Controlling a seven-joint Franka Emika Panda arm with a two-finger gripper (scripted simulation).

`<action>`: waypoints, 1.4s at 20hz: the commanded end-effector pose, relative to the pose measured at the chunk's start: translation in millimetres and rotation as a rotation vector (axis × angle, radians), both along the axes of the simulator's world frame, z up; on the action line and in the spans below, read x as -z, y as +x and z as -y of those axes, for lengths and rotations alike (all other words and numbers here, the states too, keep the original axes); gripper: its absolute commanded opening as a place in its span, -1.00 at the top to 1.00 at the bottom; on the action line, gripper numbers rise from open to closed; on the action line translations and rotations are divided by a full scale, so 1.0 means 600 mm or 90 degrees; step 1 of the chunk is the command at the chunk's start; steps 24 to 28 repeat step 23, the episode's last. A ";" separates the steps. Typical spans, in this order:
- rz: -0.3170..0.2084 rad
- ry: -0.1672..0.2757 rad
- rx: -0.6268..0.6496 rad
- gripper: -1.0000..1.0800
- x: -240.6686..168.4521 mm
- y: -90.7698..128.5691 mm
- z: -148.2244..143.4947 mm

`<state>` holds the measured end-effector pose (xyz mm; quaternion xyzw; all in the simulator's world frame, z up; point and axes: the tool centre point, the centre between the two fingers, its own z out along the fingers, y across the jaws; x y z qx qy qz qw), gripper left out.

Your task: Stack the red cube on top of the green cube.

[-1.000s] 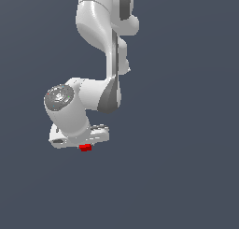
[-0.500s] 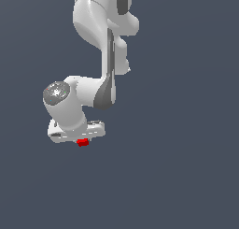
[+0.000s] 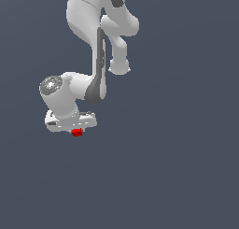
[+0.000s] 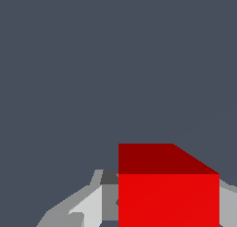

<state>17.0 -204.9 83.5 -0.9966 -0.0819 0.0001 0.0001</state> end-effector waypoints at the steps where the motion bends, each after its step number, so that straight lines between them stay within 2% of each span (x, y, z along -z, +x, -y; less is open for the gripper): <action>1: 0.000 0.000 0.000 1.00 0.010 -0.025 0.019; 7: 0.000 0.000 0.000 1.00 0.029 -0.069 0.055; 13: 0.000 0.000 0.000 1.00 0.036 -0.086 0.070; 14: 0.000 0.000 0.000 -0.92 0.036 -0.086 0.070; 28: 0.000 0.000 0.000 -0.92 0.036 -0.086 0.070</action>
